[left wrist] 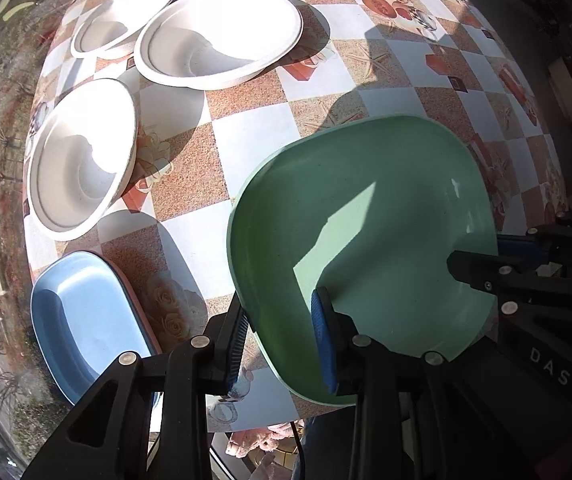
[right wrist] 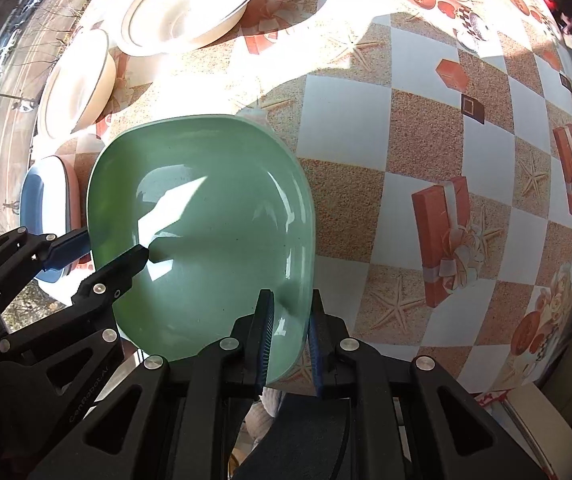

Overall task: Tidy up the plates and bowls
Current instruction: 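Carry the green plate with the right gripper onto the blue plate, then open the right gripper to release the green plate on the stack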

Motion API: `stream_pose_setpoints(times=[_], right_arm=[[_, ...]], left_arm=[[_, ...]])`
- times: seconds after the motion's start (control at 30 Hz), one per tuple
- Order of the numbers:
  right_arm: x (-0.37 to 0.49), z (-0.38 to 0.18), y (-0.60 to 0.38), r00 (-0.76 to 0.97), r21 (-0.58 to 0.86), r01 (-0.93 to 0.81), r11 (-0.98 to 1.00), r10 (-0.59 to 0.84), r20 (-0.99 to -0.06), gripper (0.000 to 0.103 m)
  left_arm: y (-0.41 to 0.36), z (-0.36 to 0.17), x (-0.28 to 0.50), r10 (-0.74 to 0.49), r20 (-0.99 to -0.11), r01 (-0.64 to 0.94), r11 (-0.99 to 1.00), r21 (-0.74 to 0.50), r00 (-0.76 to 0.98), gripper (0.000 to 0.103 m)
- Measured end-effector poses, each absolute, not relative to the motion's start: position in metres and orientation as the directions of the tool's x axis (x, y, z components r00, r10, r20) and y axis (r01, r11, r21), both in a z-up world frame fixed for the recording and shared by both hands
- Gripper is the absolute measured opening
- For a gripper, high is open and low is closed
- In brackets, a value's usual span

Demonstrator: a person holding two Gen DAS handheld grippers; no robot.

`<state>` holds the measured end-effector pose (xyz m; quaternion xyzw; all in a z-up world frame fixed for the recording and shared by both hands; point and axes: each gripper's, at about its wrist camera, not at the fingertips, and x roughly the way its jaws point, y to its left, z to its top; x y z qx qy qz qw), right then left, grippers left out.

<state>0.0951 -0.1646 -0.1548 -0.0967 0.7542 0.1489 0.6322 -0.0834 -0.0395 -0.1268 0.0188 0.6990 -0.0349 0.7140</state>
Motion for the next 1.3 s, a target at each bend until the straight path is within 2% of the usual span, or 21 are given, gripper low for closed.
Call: stream_pose_setpoints(times=[0.67, 0.87, 1.03, 1.13, 1.2, 1.27, 1.3], right_arm=[[0.049, -0.152, 0.052, -0.251, 0.170, -0.590, 0.789, 0.021, -0.968, 0.019], [0.011, -0.162, 0.120, -0.289, 0.217, -0.632, 0.744, 0.034, -0.957, 0.019], [0.020, -0.171, 0.159, -0.350, 0.279, -0.596, 0.753, 0.070, -0.934, 0.019], [0.018, -0.179, 0.180, -0.373, 0.310, -0.567, 0.763, 0.097, -0.922, 0.019], [0.016, -0.185, 0.186, -0.387, 0.338, -0.545, 0.767, 0.128, -0.913, 0.020], [0.010, -0.196, 0.181, -0.403, 0.356, -0.522, 0.775, 0.144, -0.904, 0.022], [0.009, -0.197, 0.180, -0.401, 0.352, -0.519, 0.779, 0.142, -0.905, 0.028]], left_arm=[[0.083, -0.123, -0.136, 0.043, -0.999, -0.262, 0.964, 0.034, 0.029, 0.035], [0.120, -0.127, -0.142, 0.101, -0.995, -0.331, 0.939, 0.089, 0.019, 0.035], [0.155, -0.125, -0.136, 0.158, -0.987, -0.366, 0.920, 0.141, 0.017, 0.034], [0.167, -0.131, -0.131, 0.181, -0.983, -0.389, 0.907, 0.164, 0.007, 0.043], [0.172, -0.132, -0.132, 0.205, -0.979, -0.411, 0.891, 0.194, -0.017, 0.065], [0.176, -0.128, -0.133, 0.196, -0.980, -0.431, 0.883, 0.184, -0.016, 0.071], [0.176, -0.128, -0.134, 0.183, -0.983, -0.437, 0.883, 0.171, -0.016, 0.072]])
